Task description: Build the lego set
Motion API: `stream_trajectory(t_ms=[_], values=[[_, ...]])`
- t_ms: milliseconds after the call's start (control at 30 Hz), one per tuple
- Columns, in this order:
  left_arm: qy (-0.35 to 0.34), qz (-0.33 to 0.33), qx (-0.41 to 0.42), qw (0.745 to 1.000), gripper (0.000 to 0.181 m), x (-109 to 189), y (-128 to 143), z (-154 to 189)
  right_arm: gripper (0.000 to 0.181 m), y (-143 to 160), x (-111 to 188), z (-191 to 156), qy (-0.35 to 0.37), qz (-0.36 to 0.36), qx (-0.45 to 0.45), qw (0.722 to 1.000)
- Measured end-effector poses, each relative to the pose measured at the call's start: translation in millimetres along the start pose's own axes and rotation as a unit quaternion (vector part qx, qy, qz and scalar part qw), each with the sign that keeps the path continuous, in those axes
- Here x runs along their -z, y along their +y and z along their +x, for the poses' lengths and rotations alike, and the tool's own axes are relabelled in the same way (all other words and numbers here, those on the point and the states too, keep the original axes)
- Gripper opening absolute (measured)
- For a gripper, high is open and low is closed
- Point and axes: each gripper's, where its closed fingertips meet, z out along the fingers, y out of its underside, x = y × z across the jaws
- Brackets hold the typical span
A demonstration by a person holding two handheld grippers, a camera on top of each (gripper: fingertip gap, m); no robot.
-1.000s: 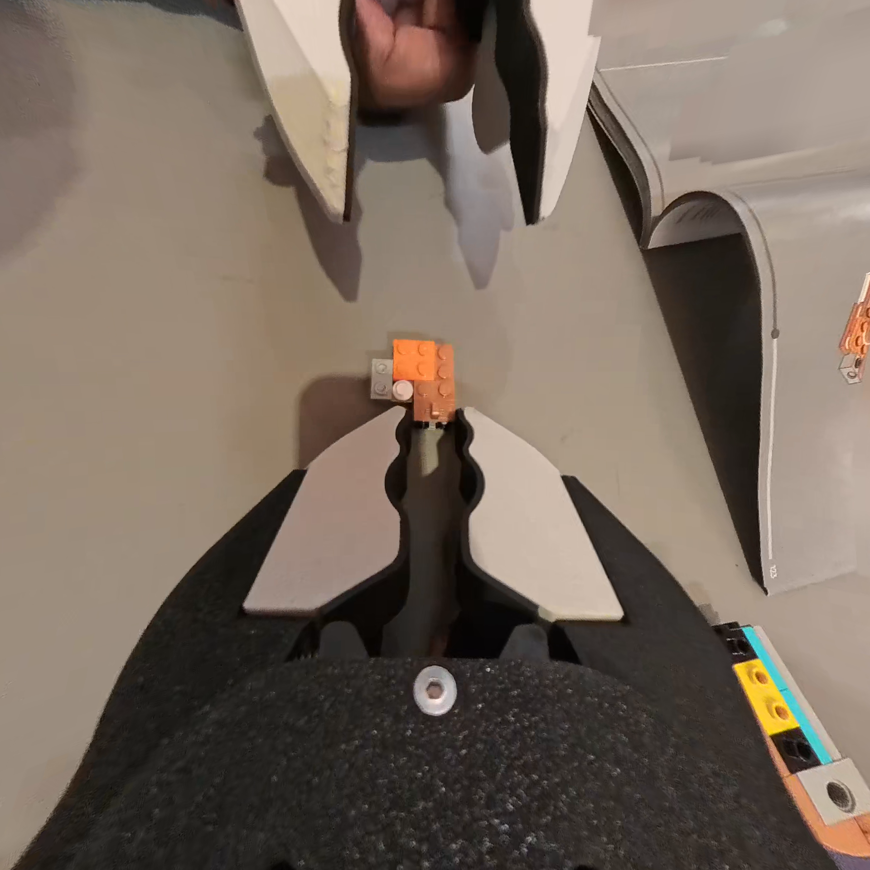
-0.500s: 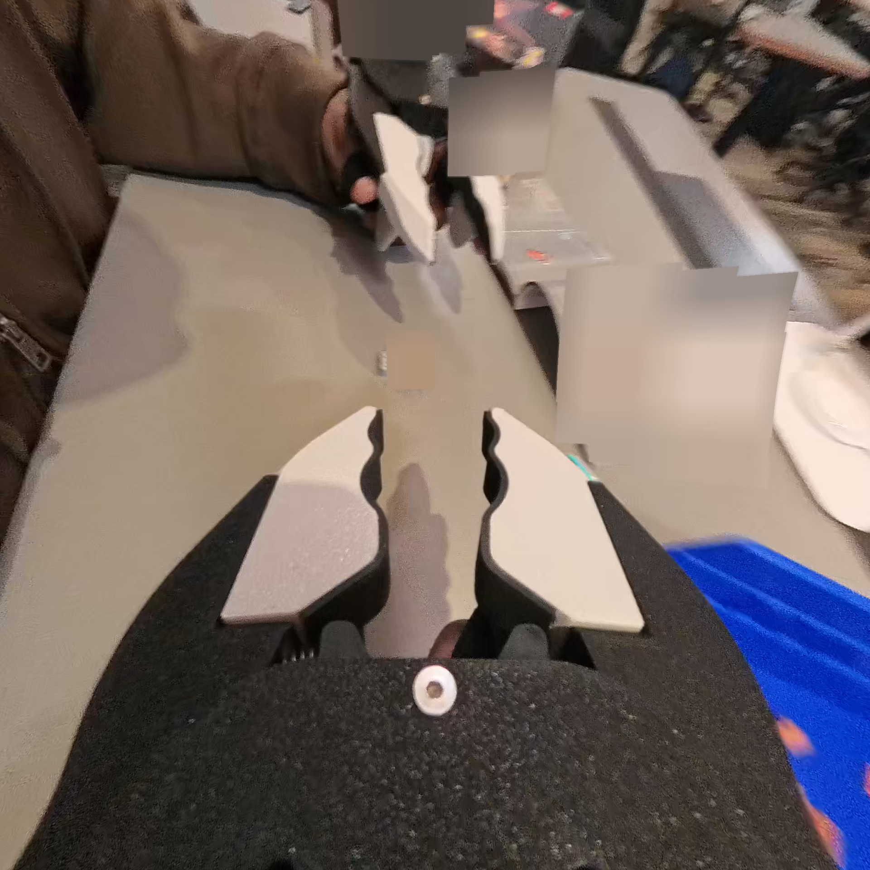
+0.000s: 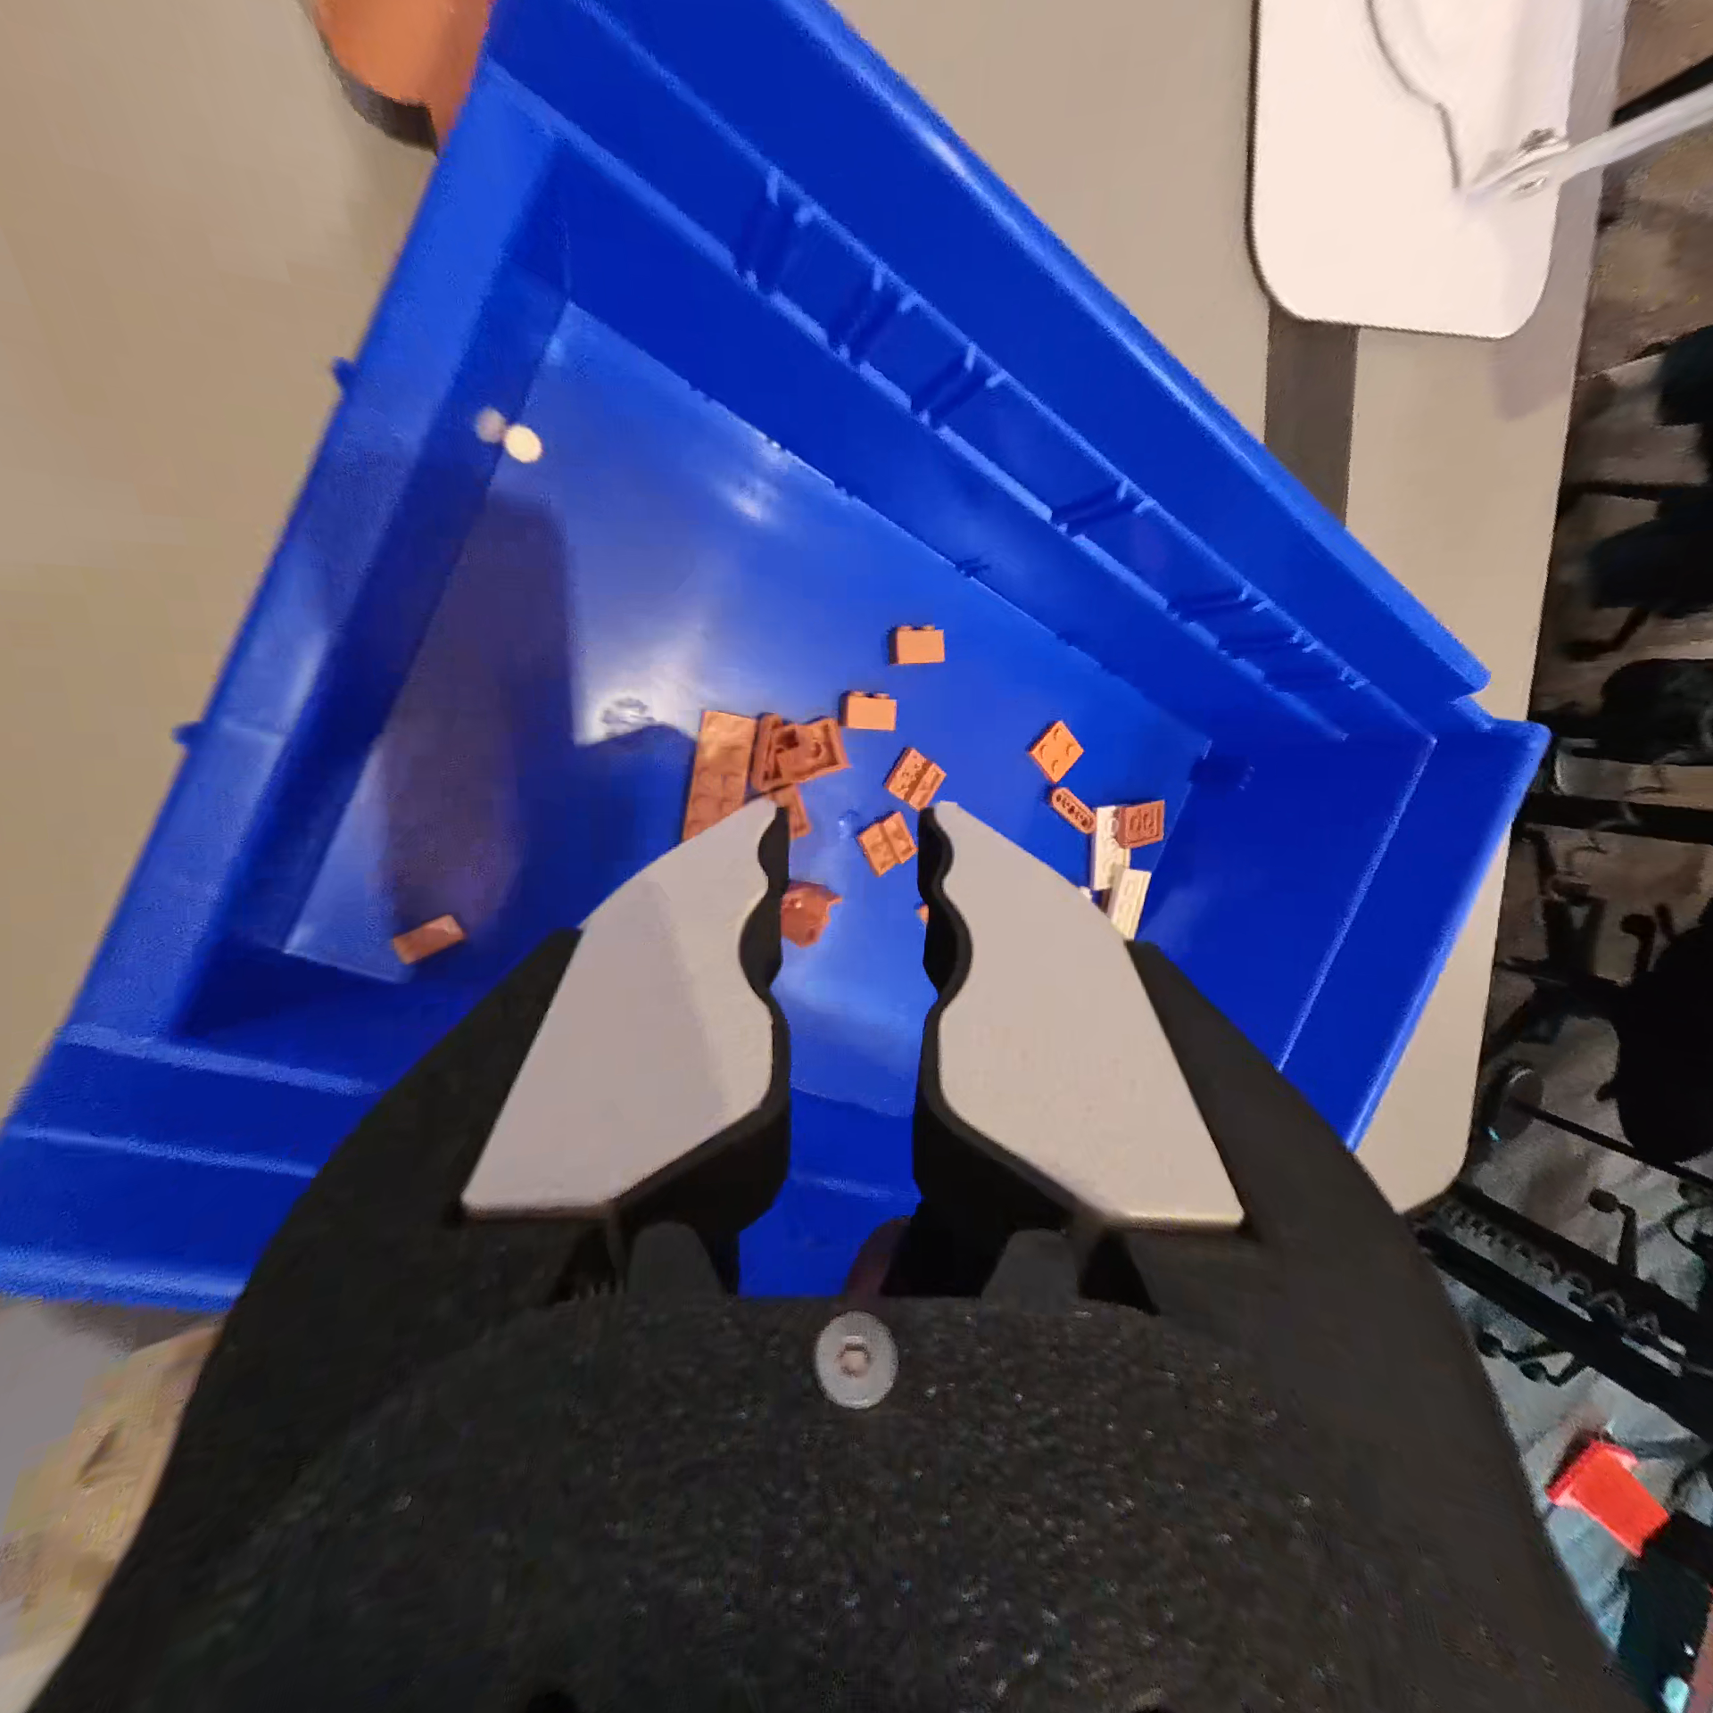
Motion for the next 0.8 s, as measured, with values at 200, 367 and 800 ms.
stream_trajectory(t_ms=[200, 367, 800], values=[[0.002, 0.008, 0.013, 1.0, 0.045, 1.7, -2.0, -2.4, 0.021, 14.3, -23.1, 36.7, 0.01, -0.017, 0.054, 0.998], [0.001, 0.008, 0.01, 1.0, 0.045, 1.5, -1.8, -2.0, 0.022, 27.3, -62.0, 69.7, 0.004, -0.065, 0.108, 0.992], [-0.008, -0.006, -0.016, 1.0, 0.044, -0.4, 1.9, 1.9, 0.02, 55.3, -101.4, 80.9, -0.073, -0.171, 0.21, 0.96]])
